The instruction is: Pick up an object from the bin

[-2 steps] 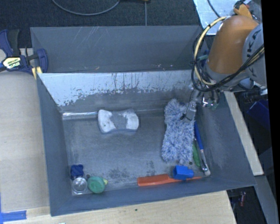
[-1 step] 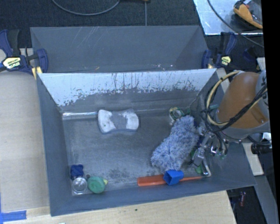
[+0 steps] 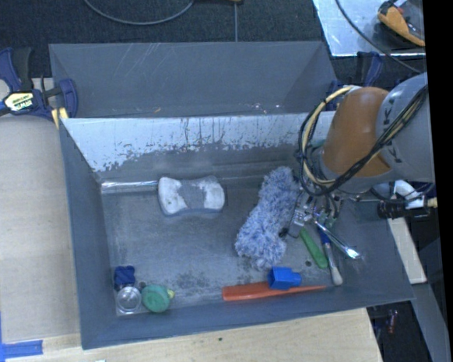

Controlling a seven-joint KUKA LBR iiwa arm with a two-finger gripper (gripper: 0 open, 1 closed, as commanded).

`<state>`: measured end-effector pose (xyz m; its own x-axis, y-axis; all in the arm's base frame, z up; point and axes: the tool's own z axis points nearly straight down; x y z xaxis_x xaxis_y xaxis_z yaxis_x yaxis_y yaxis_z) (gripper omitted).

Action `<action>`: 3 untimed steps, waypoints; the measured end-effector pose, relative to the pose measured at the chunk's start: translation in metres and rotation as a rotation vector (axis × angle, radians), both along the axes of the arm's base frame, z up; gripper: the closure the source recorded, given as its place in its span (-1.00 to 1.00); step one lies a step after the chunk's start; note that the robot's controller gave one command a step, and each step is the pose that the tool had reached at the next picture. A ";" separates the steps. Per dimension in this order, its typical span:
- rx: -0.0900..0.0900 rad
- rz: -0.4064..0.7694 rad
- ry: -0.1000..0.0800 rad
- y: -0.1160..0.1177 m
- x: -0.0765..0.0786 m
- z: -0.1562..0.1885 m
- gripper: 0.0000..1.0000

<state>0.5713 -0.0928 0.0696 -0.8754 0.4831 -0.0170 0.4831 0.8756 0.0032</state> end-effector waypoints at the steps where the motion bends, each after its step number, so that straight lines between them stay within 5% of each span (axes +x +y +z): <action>1: 0.003 0.360 0.013 -0.038 -0.068 0.002 1.00; 3: 0.007 0.362 0.024 -0.038 -0.071 0.018 1.00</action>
Offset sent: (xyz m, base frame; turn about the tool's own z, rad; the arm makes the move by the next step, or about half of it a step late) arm 0.0000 0.0000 0.0000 0.0000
